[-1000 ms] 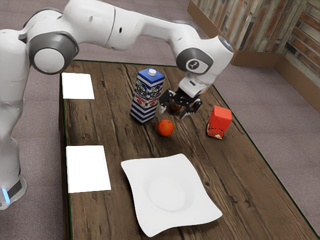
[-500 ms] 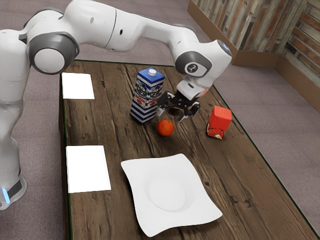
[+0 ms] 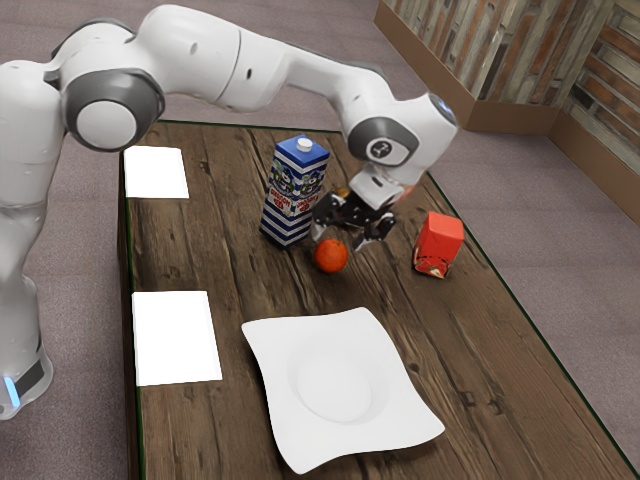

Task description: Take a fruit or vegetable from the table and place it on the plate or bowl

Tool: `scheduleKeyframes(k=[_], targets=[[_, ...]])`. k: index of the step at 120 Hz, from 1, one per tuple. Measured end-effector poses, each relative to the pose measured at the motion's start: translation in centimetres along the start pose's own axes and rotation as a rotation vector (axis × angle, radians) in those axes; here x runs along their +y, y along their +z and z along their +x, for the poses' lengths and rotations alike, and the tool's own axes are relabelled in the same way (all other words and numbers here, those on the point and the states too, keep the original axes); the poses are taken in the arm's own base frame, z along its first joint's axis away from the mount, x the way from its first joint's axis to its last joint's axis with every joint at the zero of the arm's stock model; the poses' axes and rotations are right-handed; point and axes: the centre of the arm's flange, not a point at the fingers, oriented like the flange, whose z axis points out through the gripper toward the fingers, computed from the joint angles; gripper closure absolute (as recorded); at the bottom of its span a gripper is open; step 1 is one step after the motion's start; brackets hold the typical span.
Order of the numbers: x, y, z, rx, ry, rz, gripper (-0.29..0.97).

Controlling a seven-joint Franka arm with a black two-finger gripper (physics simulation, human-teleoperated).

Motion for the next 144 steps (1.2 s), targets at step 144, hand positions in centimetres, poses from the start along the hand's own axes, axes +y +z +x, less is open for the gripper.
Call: scheduleKeyframes(k=[144], targets=[[3.5, -5.4, 8.3, 0.043, 0.134, 0.112, 0.35]])
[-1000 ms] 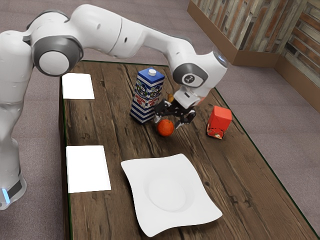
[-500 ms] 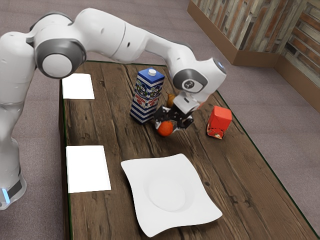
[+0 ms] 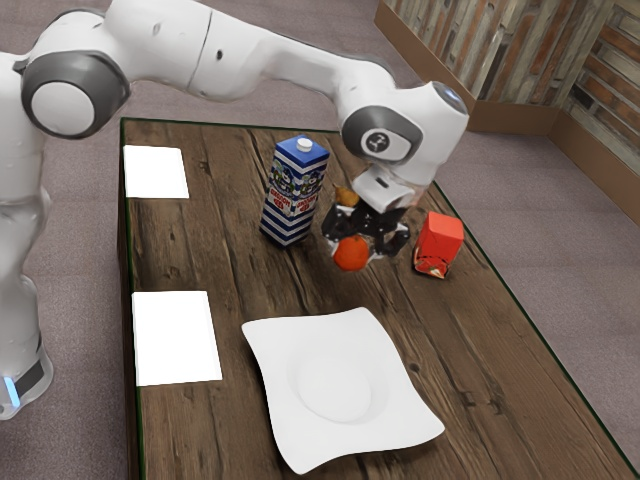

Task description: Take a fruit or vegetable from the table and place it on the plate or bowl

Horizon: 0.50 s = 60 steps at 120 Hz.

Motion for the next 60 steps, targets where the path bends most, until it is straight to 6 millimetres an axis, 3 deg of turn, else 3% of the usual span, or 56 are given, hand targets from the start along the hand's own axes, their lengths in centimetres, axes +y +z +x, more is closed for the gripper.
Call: scheduleKeyframes(k=[9, 17, 43, 60], targets=[[0.4, -0.4, 5.5, 0.000, 0.087, -0.004, 0.35], [0.8, -0.4, 8.6, -0.003, 0.132, -0.011, 0.36], [1.8, -0.4, 13.5, -0.002, 0.190, -0.023, 0.36], [2.1, -0.2, 15.4, -0.002, 0.203, -0.026, 0.36]])
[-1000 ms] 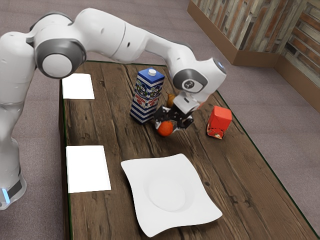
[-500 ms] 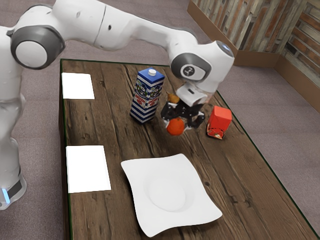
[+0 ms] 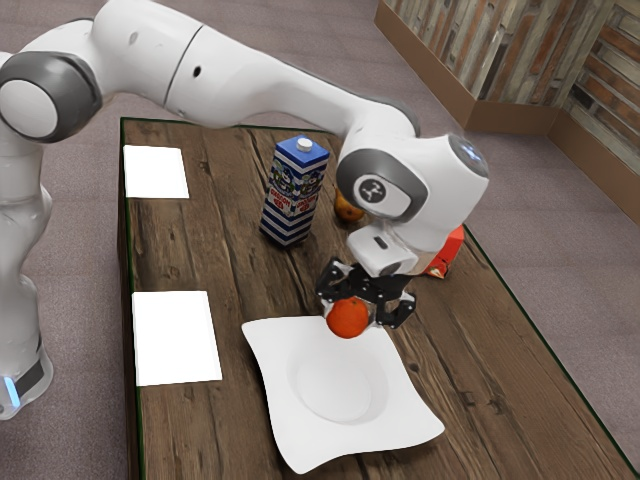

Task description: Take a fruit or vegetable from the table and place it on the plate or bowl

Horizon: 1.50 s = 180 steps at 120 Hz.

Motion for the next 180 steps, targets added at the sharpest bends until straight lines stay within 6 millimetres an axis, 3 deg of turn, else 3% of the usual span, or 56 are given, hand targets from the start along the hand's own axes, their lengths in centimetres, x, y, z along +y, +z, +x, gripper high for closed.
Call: scheduleKeyframes(k=[22, 33, 49, 67, 79, 86, 92, 103, 108, 120, 134, 156, 180], targets=[[-0.1, 0.2, 2.6, 0.005, 0.019, -0.003, 0.36], [-0.1, 0.3, 2.9, 0.007, 0.014, -0.003, 0.36], [-0.3, 0.6, 3.1, 0.007, 0.004, -0.004, 0.15], [-0.9, 1.2, 3.2, 0.000, -0.003, -0.008, 0.05], [-1.8, -1.3, 2.8, -0.008, -0.013, 0.051, 0.03], [-2.5, -4.1, 0.8, -0.006, -0.048, 0.113, 0.02], [-2.6, -6.1, -2.5, -0.004, -0.104, 0.157, 0.01], [-2.1, -7.4, -10.2, -0.005, -0.229, 0.189, 0.01], [-1.7, -7.8, -12.4, -0.015, -0.266, 0.198, 0.01], [-1.6, -7.5, -15.1, -0.039, -0.309, 0.195, 0.00], [-0.4, -7.0, -20.7, -0.039, -0.399, 0.190, 0.00], [0.8, -6.3, -25.9, -0.069, -0.484, 0.201, 0.00], [1.0, -3.1, -30.8, -0.067, -0.551, 0.160, 0.00]])
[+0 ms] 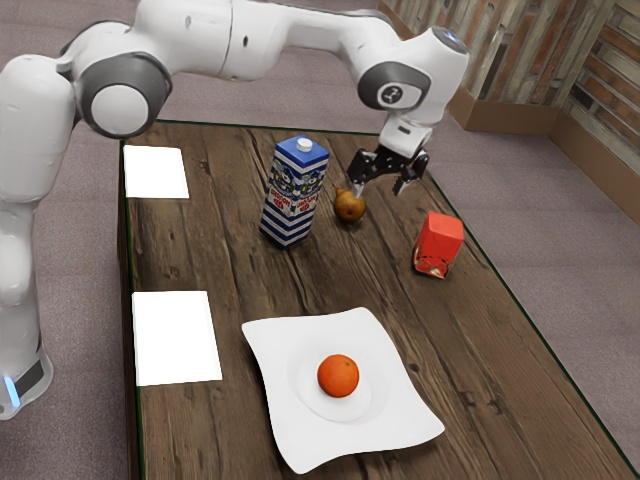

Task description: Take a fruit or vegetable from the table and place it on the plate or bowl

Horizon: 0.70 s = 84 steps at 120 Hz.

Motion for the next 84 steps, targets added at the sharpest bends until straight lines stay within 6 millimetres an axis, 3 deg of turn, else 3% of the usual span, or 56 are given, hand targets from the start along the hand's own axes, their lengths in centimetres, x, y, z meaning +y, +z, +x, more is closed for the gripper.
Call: scheduleKeyframes(k=[12, 28, 52, 84], targets=[[-0.7, 1.5, -2.3, -0.002, -0.026, -0.014, 0.00], [-1.0, 2.5, -2.7, -0.002, -0.020, -0.023, 0.00], [-1.7, 4.9, -5.2, -0.015, -0.043, -0.053, 0.00], [-2.3, 7.0, -6.2, -0.016, -0.043, -0.074, 0.00]])
